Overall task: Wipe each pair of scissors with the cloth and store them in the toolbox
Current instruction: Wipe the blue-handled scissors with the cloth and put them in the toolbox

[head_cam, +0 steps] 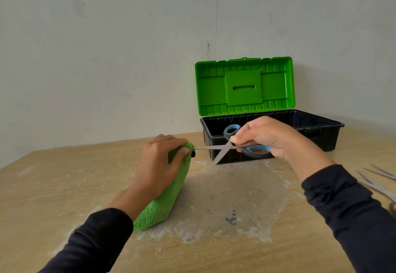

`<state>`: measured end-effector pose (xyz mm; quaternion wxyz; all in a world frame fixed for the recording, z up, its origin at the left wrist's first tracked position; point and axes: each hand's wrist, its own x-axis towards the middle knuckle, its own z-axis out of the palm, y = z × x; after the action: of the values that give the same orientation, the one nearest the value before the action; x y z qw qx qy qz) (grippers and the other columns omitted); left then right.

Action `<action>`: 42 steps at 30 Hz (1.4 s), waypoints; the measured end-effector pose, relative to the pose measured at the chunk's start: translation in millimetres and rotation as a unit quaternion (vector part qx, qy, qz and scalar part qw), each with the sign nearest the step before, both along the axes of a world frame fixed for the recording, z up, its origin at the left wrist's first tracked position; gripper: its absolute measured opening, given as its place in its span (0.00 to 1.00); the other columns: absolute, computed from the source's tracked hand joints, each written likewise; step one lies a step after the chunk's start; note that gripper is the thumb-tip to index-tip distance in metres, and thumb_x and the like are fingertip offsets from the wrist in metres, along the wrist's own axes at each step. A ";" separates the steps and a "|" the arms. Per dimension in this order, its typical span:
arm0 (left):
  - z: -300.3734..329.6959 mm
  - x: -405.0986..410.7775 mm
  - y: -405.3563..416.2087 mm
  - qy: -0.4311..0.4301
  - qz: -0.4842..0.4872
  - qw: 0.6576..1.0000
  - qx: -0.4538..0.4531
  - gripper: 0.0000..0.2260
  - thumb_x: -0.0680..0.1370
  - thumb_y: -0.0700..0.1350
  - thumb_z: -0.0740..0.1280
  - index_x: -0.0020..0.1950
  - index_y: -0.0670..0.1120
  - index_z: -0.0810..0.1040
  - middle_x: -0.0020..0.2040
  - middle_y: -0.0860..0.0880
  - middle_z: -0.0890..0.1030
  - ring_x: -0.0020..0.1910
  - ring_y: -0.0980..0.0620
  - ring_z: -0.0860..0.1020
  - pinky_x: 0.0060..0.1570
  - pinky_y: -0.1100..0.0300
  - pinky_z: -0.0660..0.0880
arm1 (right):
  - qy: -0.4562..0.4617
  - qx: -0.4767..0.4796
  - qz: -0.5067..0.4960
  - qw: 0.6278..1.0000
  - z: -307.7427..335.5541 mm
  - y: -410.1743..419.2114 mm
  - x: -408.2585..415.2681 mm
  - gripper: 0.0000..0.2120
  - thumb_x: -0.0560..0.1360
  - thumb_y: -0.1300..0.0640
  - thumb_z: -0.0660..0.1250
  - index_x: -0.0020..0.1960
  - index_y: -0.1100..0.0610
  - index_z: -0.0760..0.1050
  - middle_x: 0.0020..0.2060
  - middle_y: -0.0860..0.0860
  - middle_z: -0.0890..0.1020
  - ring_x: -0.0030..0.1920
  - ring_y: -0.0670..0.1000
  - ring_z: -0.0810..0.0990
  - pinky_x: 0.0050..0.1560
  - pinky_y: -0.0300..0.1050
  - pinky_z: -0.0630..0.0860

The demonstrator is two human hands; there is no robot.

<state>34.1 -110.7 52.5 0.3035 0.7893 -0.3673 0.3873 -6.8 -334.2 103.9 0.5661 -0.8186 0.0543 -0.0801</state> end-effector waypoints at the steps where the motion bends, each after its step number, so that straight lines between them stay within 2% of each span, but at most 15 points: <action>1: -0.1 1.8 1.2 0.008 0.005 1.000 -0.012 0.06 0.72 0.42 0.67 0.46 0.45 0.83 0.37 0.51 0.82 0.36 0.53 0.77 0.37 0.66 0.71 | -0.006 0.023 0.013 1.000 0.9 0.1 -0.6 0.02 0.69 0.66 0.71 0.39 0.61 0.79 0.36 0.55 0.83 0.36 0.50 0.83 0.43 0.41 0.79; 3: -0.3 5.2 3.2 0.038 0.014 0.998 -0.050 0.06 0.73 0.43 0.66 0.46 0.46 0.83 0.37 0.52 0.82 0.36 0.53 0.77 0.37 0.64 0.72 | -0.014 0.105 0.060 0.993 2.6 2.0 -2.2 0.02 0.72 0.64 0.68 0.44 0.63 0.79 0.38 0.56 0.83 0.38 0.52 0.83 0.40 0.40 0.82; 5: -0.1 7.1 4.6 0.085 0.021 0.991 -0.099 0.05 0.74 0.42 0.68 0.46 0.46 0.83 0.38 0.55 0.81 0.39 0.56 0.78 0.37 0.63 0.72 | -0.019 0.176 0.097 0.979 2.8 3.9 -2.8 0.09 0.74 0.59 0.66 0.45 0.65 0.79 0.39 0.58 0.83 0.40 0.53 0.83 0.41 0.41 0.82; 7: -0.8 9.4 6.5 0.123 0.025 0.984 -0.129 0.06 0.75 0.41 0.67 0.47 0.47 0.83 0.39 0.59 0.80 0.42 0.62 0.77 0.38 0.71 0.71 | -0.025 0.226 0.121 0.966 1.1 5.3 -1.7 0.15 0.73 0.53 0.65 0.45 0.66 0.80 0.39 0.58 0.83 0.41 0.54 0.84 0.43 0.42 0.82; 9: -1.2 11.6 8.6 0.145 0.027 0.979 -0.140 0.06 0.75 0.41 0.67 0.48 0.47 0.83 0.40 0.59 0.81 0.42 0.64 0.77 0.38 0.76 0.70 | -0.031 0.254 0.141 0.956 -1.4 6.6 -0.4 0.18 0.69 0.50 0.66 0.45 0.66 0.80 0.39 0.58 0.84 0.42 0.54 0.84 0.44 0.41 0.82; 13: -1.0 13.7 10.7 0.177 0.029 0.971 -0.160 0.07 0.75 0.42 0.67 0.49 0.47 0.83 0.42 0.55 0.82 0.42 0.66 0.76 0.39 0.71 0.70 | -0.042 0.288 0.163 0.943 -6.8 9.3 2.0 0.18 0.65 0.57 0.69 0.50 0.68 0.78 0.42 0.58 0.83 0.41 0.51 0.84 0.44 0.38 0.81; 16: -0.3 12.5 9.9 0.213 0.013 0.963 -0.163 0.06 0.75 0.44 0.67 0.47 0.50 0.83 0.40 0.57 0.82 0.39 0.63 0.77 0.38 0.65 0.72 | -0.079 0.247 0.117 0.959 -13.3 15.0 4.9 0.11 0.66 0.69 0.70 0.48 0.67 0.79 0.41 0.56 0.83 0.43 0.51 0.83 0.42 0.36 0.80; 18: -0.1 12.2 9.8 0.243 -0.003 0.956 -0.166 0.05 0.75 0.44 0.67 0.44 0.52 0.83 0.38 0.57 0.82 0.38 0.59 0.79 0.39 0.62 0.75 | -0.104 0.212 0.070 0.969 -17.8 19.1 6.9 0.08 0.66 0.72 0.70 0.44 0.63 0.80 0.39 0.55 0.83 0.43 0.51 0.82 0.42 0.36 0.80; 21: 0.8 12.3 12.8 0.283 -0.032 0.937 -0.204 0.07 0.73 0.45 0.70 0.39 0.57 0.82 0.36 0.58 0.83 0.39 0.56 0.80 0.40 0.60 0.77 | -0.107 0.199 0.051 0.973 -19.2 19.1 8.3 0.07 0.66 0.70 0.71 0.41 0.60 0.81 0.35 0.53 0.84 0.39 0.49 0.82 0.43 0.40 0.79; 23: 2.2 13.0 15.3 0.298 -0.046 0.928 -0.221 0.05 0.71 0.45 0.72 0.39 0.56 0.83 0.36 0.57 0.84 0.38 0.56 0.80 0.41 0.60 0.77 | -0.093 0.192 0.063 0.975 -17.6 15.9 7.1 0.07 0.67 0.69 0.72 0.41 0.60 0.81 0.34 0.52 0.83 0.38 0.50 0.82 0.43 0.41 0.79; 27: 5.7 10.2 15.4 0.300 -0.071 0.926 -0.220 0.05 0.70 0.44 0.73 0.40 0.55 0.83 0.38 0.55 0.85 0.38 0.60 0.81 0.39 0.65 0.76 | -0.087 0.134 0.063 0.985 -15.7 12.4 5.1 0.07 0.66 0.69 0.72 0.41 0.60 0.81 0.35 0.54 0.83 0.37 0.50 0.83 0.42 0.41 0.80; 30: 6.6 5.2 9.2 0.313 -0.098 0.924 -0.197 0.06 0.69 0.44 0.73 0.38 0.56 0.84 0.38 0.57 0.85 0.39 0.60 0.81 0.40 0.68 0.77 | -0.099 0.120 0.099 0.983 -15.8 15.3 4.0 0.06 0.66 0.69 0.72 0.41 0.60 0.81 0.35 0.53 0.84 0.38 0.51 0.84 0.39 0.40 0.81; 36: 4.2 -0.6 -0.6 0.328 -0.104 0.922 -0.176 0.05 0.68 0.44 0.73 0.43 0.49 0.85 0.40 0.51 0.85 0.42 0.51 0.82 0.47 0.54 0.78 | -0.171 0.076 0.119 0.975 -20.8 25.2 6.1 0.06 0.66 0.66 0.73 0.42 0.59 0.80 0.33 0.52 0.84 0.36 0.49 0.83 0.34 0.36 0.77; 39: 4.3 -2.8 -3.7 0.324 -0.108 0.925 -0.166 0.05 0.68 0.43 0.73 0.43 0.48 0.85 0.41 0.51 0.85 0.42 0.50 0.83 0.48 0.52 0.79 | -0.201 0.061 0.133 0.969 -28.4 36.0 8.8 0.07 0.65 0.66 0.74 0.41 0.60 0.80 0.33 0.53 0.83 0.34 0.47 0.81 0.33 0.37 0.76; 42: 4.8 -3.7 -5.0 0.327 -0.113 0.922 -0.175 0.05 0.68 0.42 0.73 0.43 0.46 0.85 0.40 0.51 0.85 0.40 0.53 0.82 0.45 0.56 0.79 | -0.214 0.067 0.148 0.963 -31.9 38.8 11.1 0.09 0.64 0.69 0.75 0.40 0.60 0.79 0.35 0.52 0.83 0.37 0.47 0.82 0.38 0.38 0.78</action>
<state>30.4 -115.7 57.3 0.5815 0.7597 -0.2609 0.1288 4.3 -295.4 72.0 0.6238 -0.7414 -0.1847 -0.1647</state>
